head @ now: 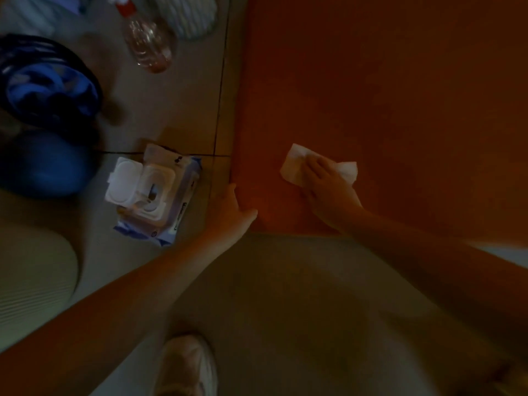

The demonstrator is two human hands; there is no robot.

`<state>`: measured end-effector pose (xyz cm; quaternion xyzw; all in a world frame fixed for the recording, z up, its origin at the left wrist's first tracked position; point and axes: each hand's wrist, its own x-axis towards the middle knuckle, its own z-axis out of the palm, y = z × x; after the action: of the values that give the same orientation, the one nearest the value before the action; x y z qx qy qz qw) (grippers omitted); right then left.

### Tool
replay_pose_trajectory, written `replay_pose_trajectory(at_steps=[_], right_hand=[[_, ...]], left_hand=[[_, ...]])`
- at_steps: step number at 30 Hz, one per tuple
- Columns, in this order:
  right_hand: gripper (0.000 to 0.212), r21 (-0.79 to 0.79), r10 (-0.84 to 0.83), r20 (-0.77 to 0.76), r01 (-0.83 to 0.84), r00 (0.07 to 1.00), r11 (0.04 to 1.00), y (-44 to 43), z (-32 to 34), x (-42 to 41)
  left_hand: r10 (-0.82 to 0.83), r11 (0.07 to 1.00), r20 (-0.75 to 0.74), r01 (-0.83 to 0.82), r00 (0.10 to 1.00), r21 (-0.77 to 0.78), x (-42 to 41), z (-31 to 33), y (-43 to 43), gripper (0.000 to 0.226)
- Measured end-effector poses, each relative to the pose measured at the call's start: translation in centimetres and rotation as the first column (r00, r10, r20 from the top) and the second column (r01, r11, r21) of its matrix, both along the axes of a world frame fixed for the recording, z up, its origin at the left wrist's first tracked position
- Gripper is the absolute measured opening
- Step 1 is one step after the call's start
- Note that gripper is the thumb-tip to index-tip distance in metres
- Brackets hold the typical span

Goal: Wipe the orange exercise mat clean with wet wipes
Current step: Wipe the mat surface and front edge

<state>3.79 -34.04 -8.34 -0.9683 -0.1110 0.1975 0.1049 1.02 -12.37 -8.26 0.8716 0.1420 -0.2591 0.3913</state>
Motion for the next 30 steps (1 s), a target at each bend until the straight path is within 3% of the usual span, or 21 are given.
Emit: replay_pose_trajectory(at_steps=[4, 10, 15, 17, 19, 23, 27, 30], right_hand=[[0.057, -0.140, 0.129, -0.026, -0.131, 0.991, 0.981, 1.8, 0.7, -1.7], [0.055, -0.029, 0.107, -0.012, -0.108, 0.994, 0.994, 4.7, 0.6, -6.7], [0.068, 0.060, -0.155, 0.026, 0.153, 0.988, 0.986, 4.4, 0.2, -9.1], [0.078, 0.062, -0.352, 0.006, 0.351, 0.936, 0.934, 3.6, -0.2, -9.7], [0.082, 0.014, -0.432, 0.028, 0.432, 0.901, 0.902, 2.1, -0.8, -10.0], [0.074, -0.076, -0.320, 0.208, 0.342, 0.924, 0.937, -1.0, -1.7, -9.9], [0.084, -0.025, -0.337, 0.062, 0.339, 0.939, 0.940, 0.1, -2.4, -10.1], [0.086, 0.070, -0.215, 0.022, 0.213, 0.976, 0.974, 2.5, -2.2, -10.4]], left_hand=[[0.095, 0.970, -0.045, -0.103, 0.994, -0.219, 0.5, 1.5, 0.5, 0.065], [0.073, 0.951, -0.097, -0.098, 0.993, -0.293, 0.0, 1.4, 1.7, 0.059], [-0.011, 0.950, -0.106, -0.022, 0.994, -0.310, -0.2, 1.3, 2.2, 0.062], [-0.041, 0.954, -0.128, 0.000, 0.991, -0.300, -0.1, 1.1, 2.7, 0.067], [-0.060, 0.959, -0.148, 0.015, 0.987, -0.284, 0.0, 0.9, 3.0, 0.071], [-0.085, 0.970, -0.130, 0.052, 0.988, -0.237, 0.0, 0.9, 2.6, 0.072], [-0.070, 0.979, -0.143, 0.041, 0.987, -0.200, -0.1, 0.9, 2.1, 0.076], [-0.069, 0.983, -0.159, 0.040, 0.985, -0.181, -0.1, 1.3, 1.4, 0.074]])
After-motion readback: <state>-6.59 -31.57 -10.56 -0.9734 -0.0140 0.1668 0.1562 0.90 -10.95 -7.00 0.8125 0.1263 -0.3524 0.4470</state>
